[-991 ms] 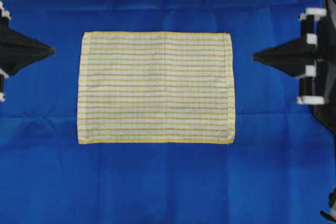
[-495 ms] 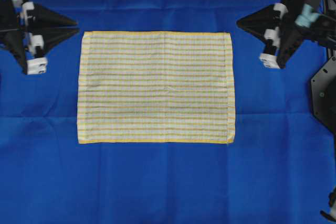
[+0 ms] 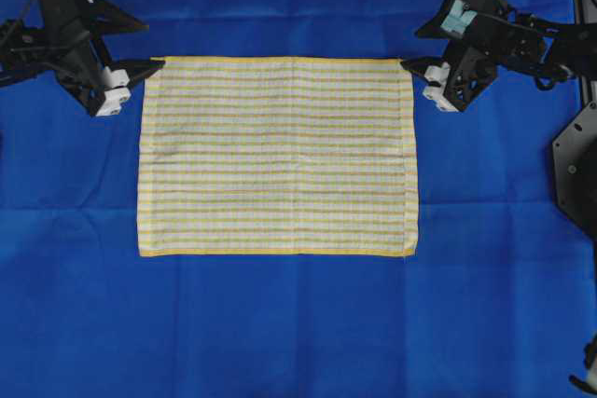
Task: Fold the yellow towel.
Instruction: 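Move both grippers to the towel's far corners and pinch them, then lift the far edge and fold it toward the near edge with both grippers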
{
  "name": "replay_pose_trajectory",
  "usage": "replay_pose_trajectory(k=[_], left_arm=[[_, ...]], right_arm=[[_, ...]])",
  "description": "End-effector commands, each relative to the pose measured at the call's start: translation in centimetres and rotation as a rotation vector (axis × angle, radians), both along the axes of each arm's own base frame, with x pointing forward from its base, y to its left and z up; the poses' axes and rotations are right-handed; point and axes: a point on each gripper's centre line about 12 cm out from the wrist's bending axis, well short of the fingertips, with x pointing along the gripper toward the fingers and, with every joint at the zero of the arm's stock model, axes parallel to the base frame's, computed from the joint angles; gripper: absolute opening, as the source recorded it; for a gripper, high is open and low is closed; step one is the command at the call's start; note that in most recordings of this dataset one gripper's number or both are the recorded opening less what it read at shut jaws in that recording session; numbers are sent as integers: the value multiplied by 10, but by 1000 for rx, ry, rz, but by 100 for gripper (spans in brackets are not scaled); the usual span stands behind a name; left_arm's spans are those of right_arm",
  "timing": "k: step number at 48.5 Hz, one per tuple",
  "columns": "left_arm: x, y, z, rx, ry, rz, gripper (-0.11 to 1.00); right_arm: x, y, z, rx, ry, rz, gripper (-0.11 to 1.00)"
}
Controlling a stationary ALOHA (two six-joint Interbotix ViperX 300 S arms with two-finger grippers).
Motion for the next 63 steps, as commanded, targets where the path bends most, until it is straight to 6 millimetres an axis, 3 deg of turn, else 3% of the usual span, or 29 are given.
replay_pose_trajectory(k=[1, 13, 21, 25, 33, 36, 48, 63], left_arm=[[7, 5, -2, 12, -18, 5, 71], [5, 13, -25, -10, 30, 33, 70], [3, 17, -35, -27, 62, 48, 63], [3, 16, -39, -35, 77, 47, 50], [1, 15, -47, -50, 107, 47, 10], [1, 15, -47, -50, 107, 48, 1], [2, 16, -43, -40, 104, 42, 1], [13, 23, -5, 26, 125, -10, 1]], right_arm=[[6, -5, -1, -6, -16, -8, 64], [14, -10, -18, 11, 11, -10, 63], [18, -13, -24, 22, 23, -17, 59], [17, -12, -25, 25, 28, -16, 48], [16, -10, -26, 28, 33, -13, 8], [17, -9, -25, 27, 27, -11, 4], [16, -9, -23, 35, 15, -30, 4], [13, -8, 6, 24, -60, -61, 4]])
